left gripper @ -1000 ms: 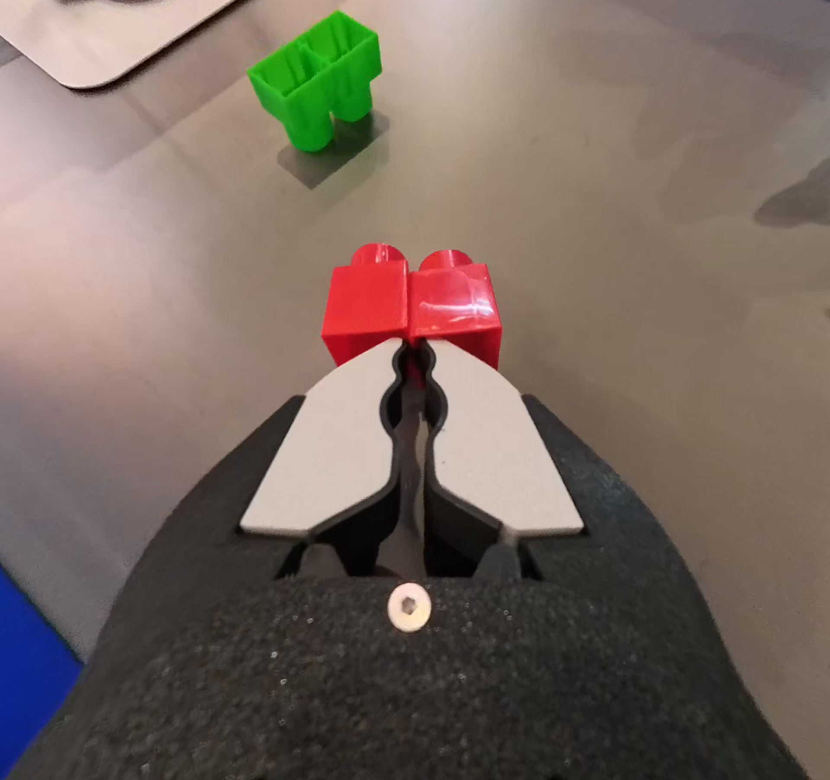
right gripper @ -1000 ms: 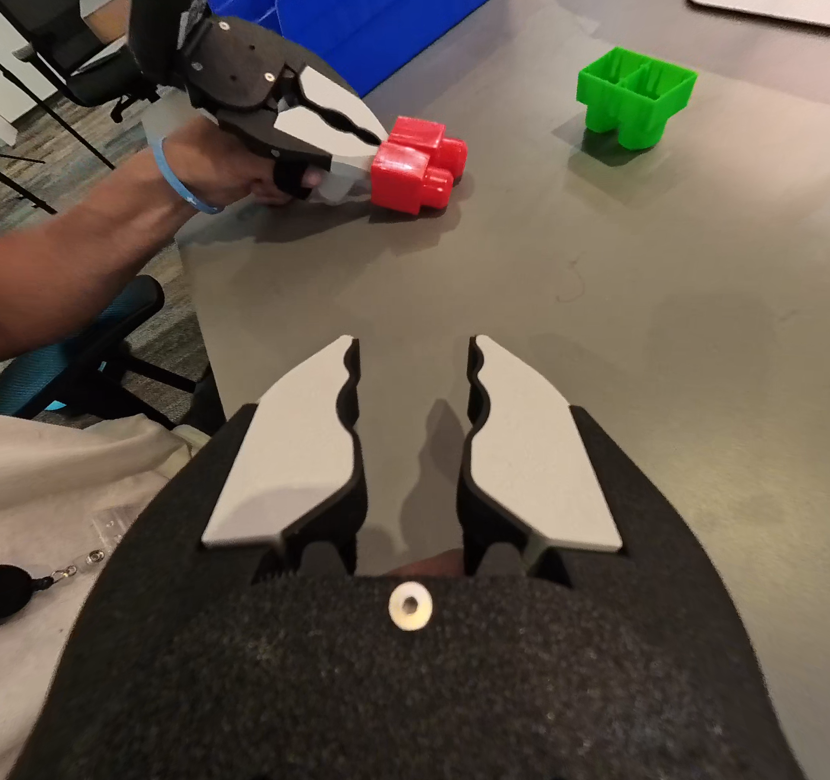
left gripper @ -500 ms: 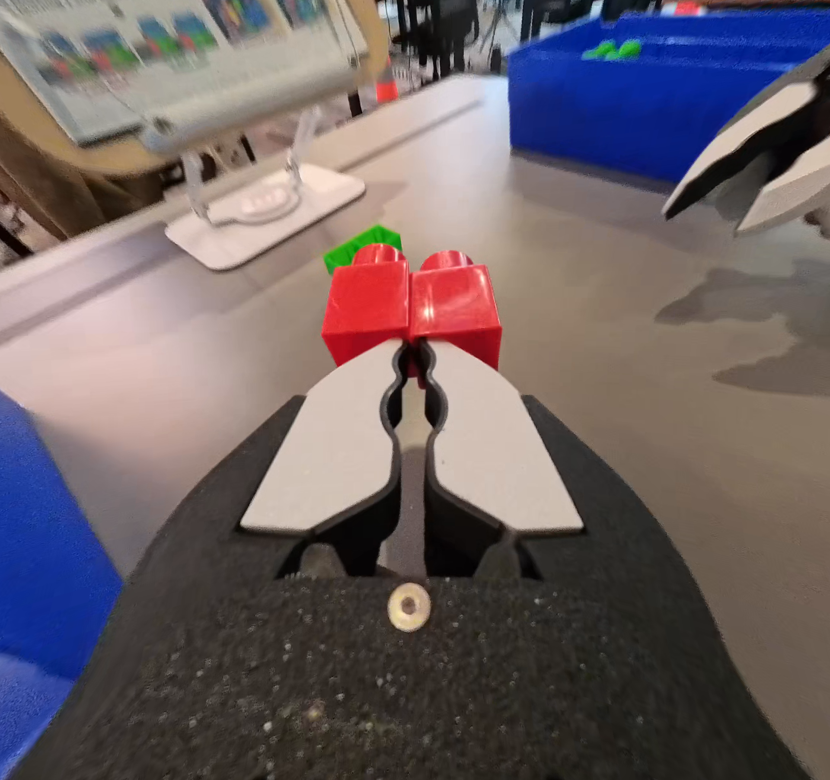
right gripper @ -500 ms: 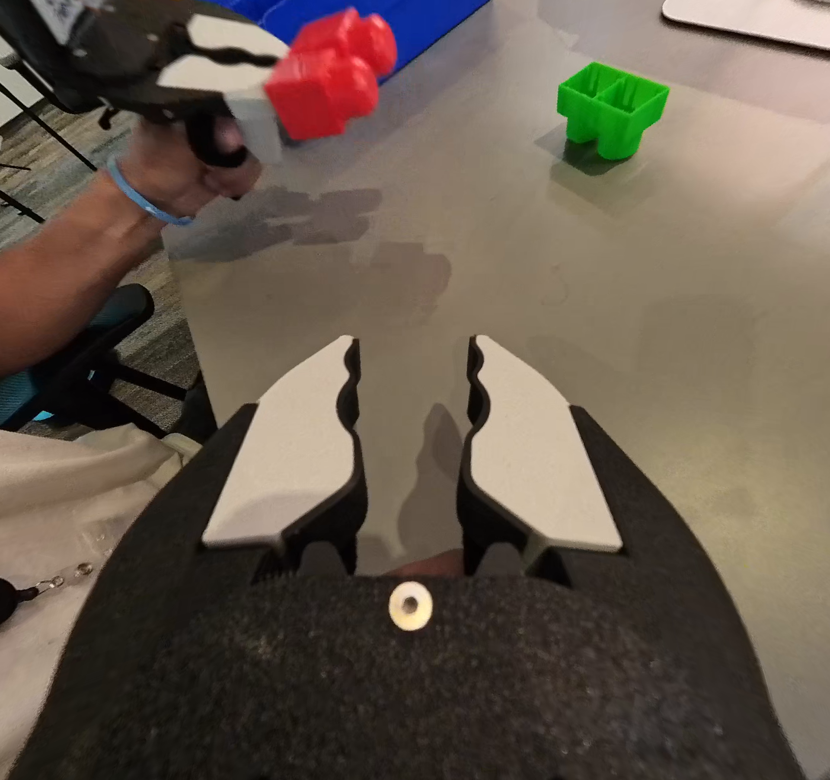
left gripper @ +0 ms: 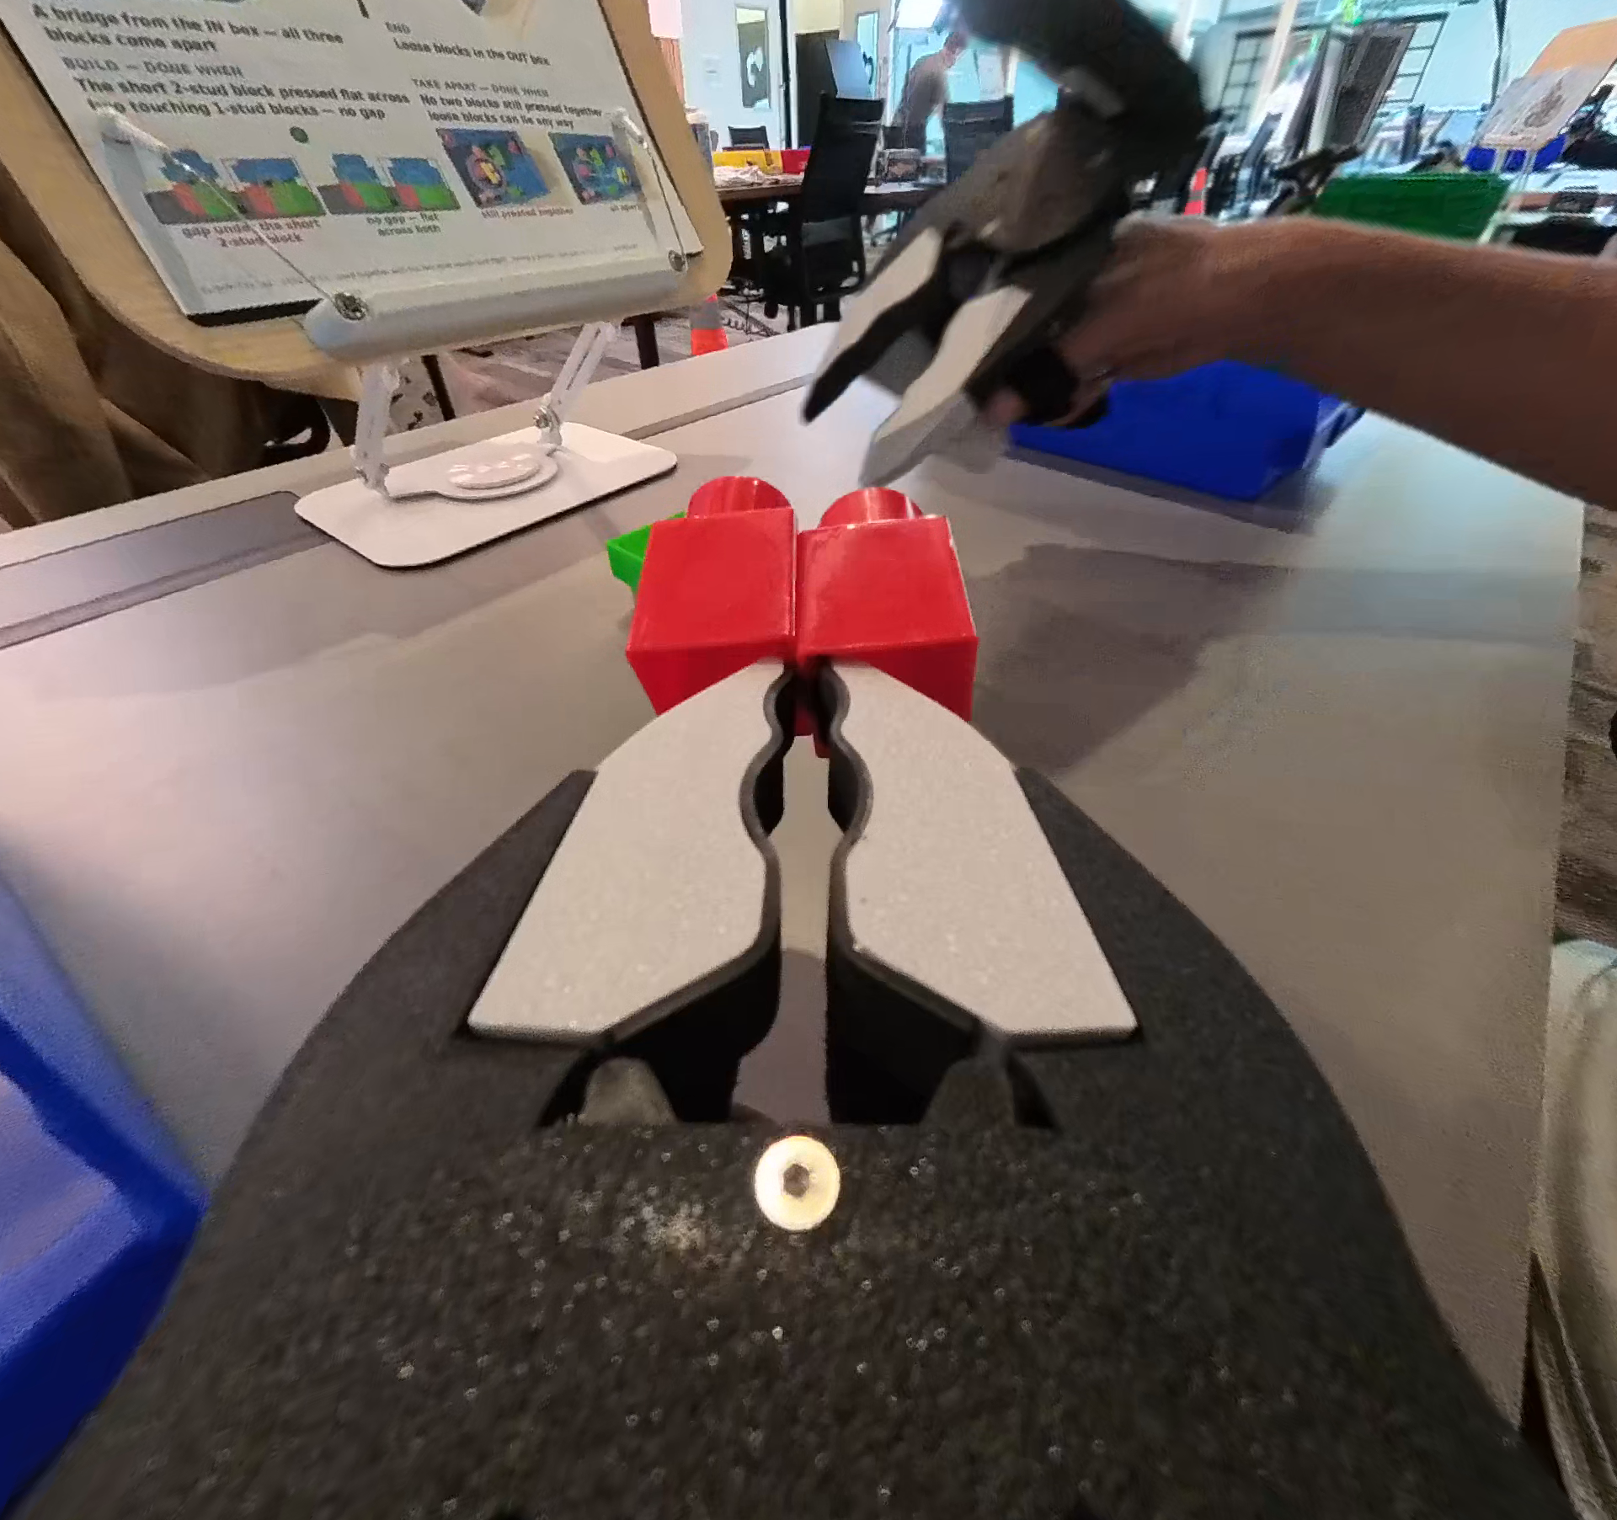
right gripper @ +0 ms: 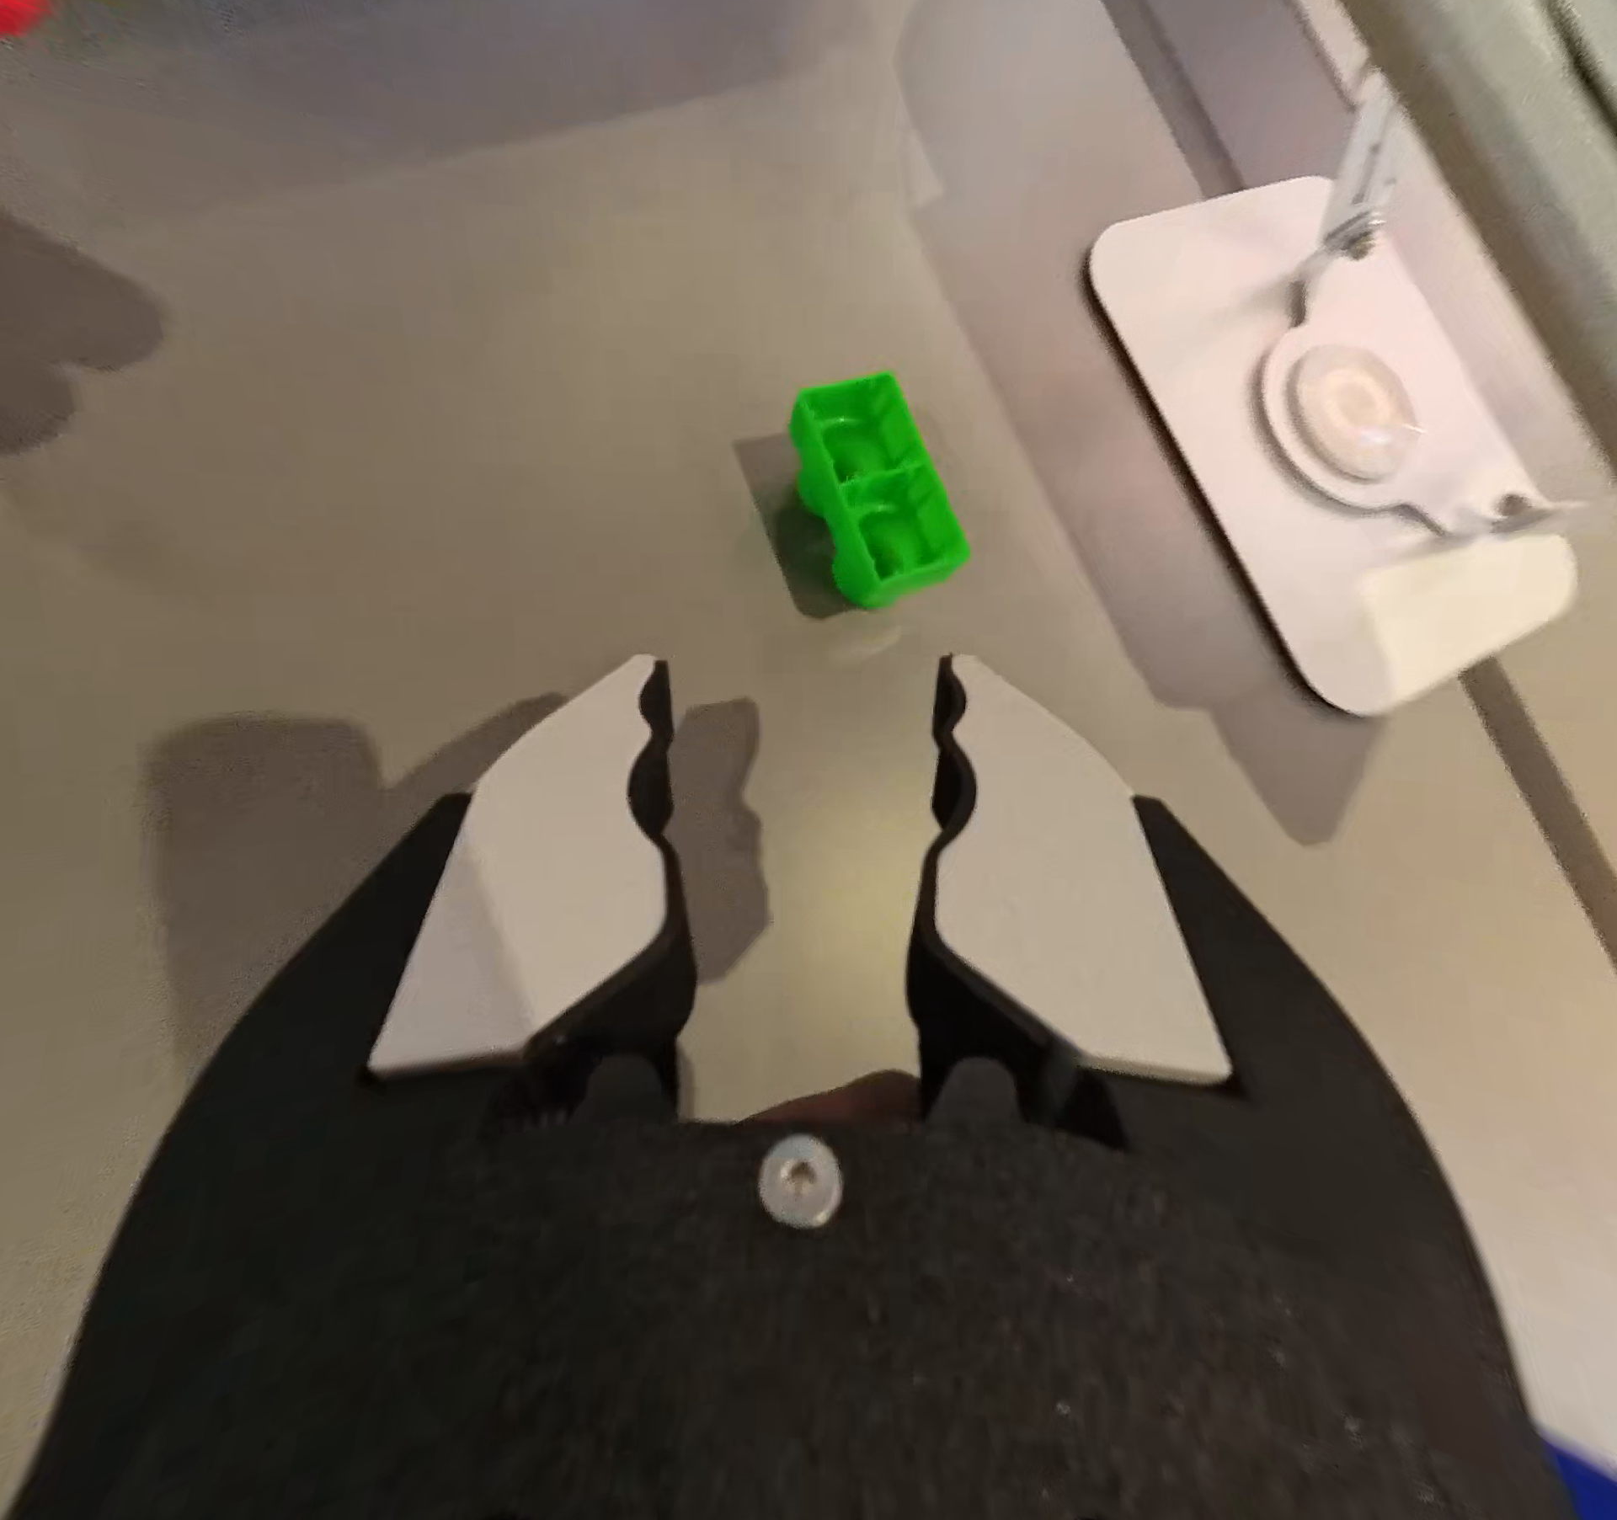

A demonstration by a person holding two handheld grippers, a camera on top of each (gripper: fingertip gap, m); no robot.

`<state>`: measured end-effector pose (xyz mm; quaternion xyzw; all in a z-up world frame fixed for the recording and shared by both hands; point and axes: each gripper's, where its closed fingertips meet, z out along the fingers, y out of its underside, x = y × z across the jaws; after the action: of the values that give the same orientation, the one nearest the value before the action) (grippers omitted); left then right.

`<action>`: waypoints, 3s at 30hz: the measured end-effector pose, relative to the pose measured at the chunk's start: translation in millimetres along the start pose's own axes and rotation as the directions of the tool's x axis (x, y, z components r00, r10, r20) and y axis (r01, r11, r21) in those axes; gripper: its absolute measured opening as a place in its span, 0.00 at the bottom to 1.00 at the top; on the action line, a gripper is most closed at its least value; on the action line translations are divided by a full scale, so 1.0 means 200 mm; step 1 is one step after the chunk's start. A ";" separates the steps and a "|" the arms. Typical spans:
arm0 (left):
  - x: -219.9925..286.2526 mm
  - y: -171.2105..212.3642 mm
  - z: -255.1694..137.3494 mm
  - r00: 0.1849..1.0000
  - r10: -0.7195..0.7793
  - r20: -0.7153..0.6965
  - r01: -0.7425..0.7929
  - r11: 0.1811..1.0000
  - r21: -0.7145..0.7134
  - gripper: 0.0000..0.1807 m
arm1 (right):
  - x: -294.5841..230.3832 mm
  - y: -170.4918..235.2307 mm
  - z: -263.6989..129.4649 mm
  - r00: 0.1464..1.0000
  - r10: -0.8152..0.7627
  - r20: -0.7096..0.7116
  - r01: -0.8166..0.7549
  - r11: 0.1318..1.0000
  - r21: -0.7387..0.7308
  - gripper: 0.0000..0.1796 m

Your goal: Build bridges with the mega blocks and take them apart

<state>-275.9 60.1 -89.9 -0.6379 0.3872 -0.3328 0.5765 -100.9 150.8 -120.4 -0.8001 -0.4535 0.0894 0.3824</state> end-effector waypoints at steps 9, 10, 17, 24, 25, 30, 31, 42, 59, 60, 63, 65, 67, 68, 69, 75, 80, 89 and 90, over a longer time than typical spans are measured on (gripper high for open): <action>0.01 -0.01 -0.01 0.999 -0.036 -0.034 0.037 0.999 0.020 0.02 | 0.15 0.07 0.41 0.979 0.133 0.153 -0.137 0.990 0.016 0.37; 0.01 -0.01 -0.01 0.999 -0.040 -0.037 0.041 0.999 0.021 0.02 | 0.14 0.05 0.43 0.976 0.137 0.170 -0.144 0.989 0.032 0.35; 0.00 -0.01 -0.01 0.997 -0.055 -0.045 0.056 0.998 0.018 0.02 | 0.11 -0.05 0.38 0.993 0.028 0.118 -0.043 0.991 0.126 0.21; -0.03 -0.01 0.02 0.998 -0.057 -0.034 0.056 0.998 -0.026 0.02 | 0.08 -0.09 0.08 0.921 -0.316 -0.226 0.338 0.939 0.062 0.21; -0.03 -0.02 0.03 0.998 -0.060 -0.036 0.060 0.998 -0.025 0.02 | 0.06 -0.09 0.03 0.896 -0.356 -0.266 0.382 0.922 0.053 0.21; -0.03 -0.06 0.06 0.995 -0.080 -0.061 0.078 0.996 -0.036 0.02 | -0.03 -0.07 -0.14 0.835 -0.387 -0.391 0.446 0.892 0.070 0.21; -0.02 -0.06 0.06 0.995 -0.074 -0.063 0.072 0.997 -0.038 0.02 | -0.04 -0.05 -0.15 0.830 -0.389 -0.400 0.450 0.891 0.066 0.21; 0.03 -0.01 0.08 0.996 -0.025 -0.087 0.017 0.996 -0.091 0.02 | -0.18 0.18 -0.16 0.852 -0.357 -0.384 0.367 0.929 -0.050 0.21; 0.05 0.07 0.11 0.993 -0.032 -0.109 0.017 0.991 -0.134 0.02 | -0.36 0.36 -0.10 0.882 -0.381 -0.277 0.325 0.918 -0.228 0.21; 0.05 0.07 0.11 0.993 -0.032 -0.111 0.017 0.991 -0.135 0.02 | -0.38 0.37 -0.09 0.893 -0.366 -0.261 0.315 0.924 -0.217 0.21; 0.06 0.07 0.10 0.993 -0.031 -0.116 0.015 0.990 -0.140 0.02 | -0.45 0.38 -0.09 0.934 -0.292 -0.204 0.261 0.951 -0.164 0.25; 0.06 0.08 0.10 0.992 -0.033 -0.120 0.016 0.990 -0.142 0.02 | -0.51 0.38 -0.11 0.967 -0.216 -0.132 0.201 0.972 -0.118 0.32; 0.07 0.08 0.11 0.991 -0.037 -0.128 0.018 0.989 -0.145 0.02 | -0.56 0.36 -0.13 0.986 -0.152 -0.069 0.148 0.987 -0.062 0.36; 0.07 0.08 0.11 0.991 -0.035 -0.129 0.016 0.989 -0.145 0.02 | -0.58 0.35 -0.15 0.994 -0.105 -0.033 0.105 0.994 -0.022 0.37; 0.07 0.08 0.11 0.991 -0.032 -0.131 0.013 0.989 -0.148 0.02 | -0.60 0.33 -0.17 0.999 -0.049 0.009 0.048 0.999 0.023 0.38; 0.09 0.07 0.10 0.989 -0.027 -0.143 0.005 0.989 -0.148 0.02 | -0.54 0.27 -0.27 0.929 0.305 0.207 -0.344 0.920 0.188 0.41; 0.10 0.08 0.10 0.989 -0.025 -0.144 0.003 0.989 -0.151 0.02 | -0.51 0.37 -0.17 0.920 0.373 0.122 -0.383 0.921 0.072 0.41; 0.12 0.11 0.11 0.987 -0.024 -0.162 -0.006 0.983 -0.185 0.02 | -0.59 0.37 -0.08 0.930 0.366 0.036 -0.366 0.931 -0.003 0.25; 0.13 0.12 0.11 0.987 -0.018 -0.159 -0.012 0.982 -0.190 0.02 | -0.58 0.36 -0.08 0.932 0.362 0.023 -0.362 0.932 0.014 0.24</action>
<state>-246.7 48.2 -116.3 -0.6619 0.4614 -0.3453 0.4793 -111.4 28.4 -182.3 -0.8655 -0.3013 0.1706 0.3619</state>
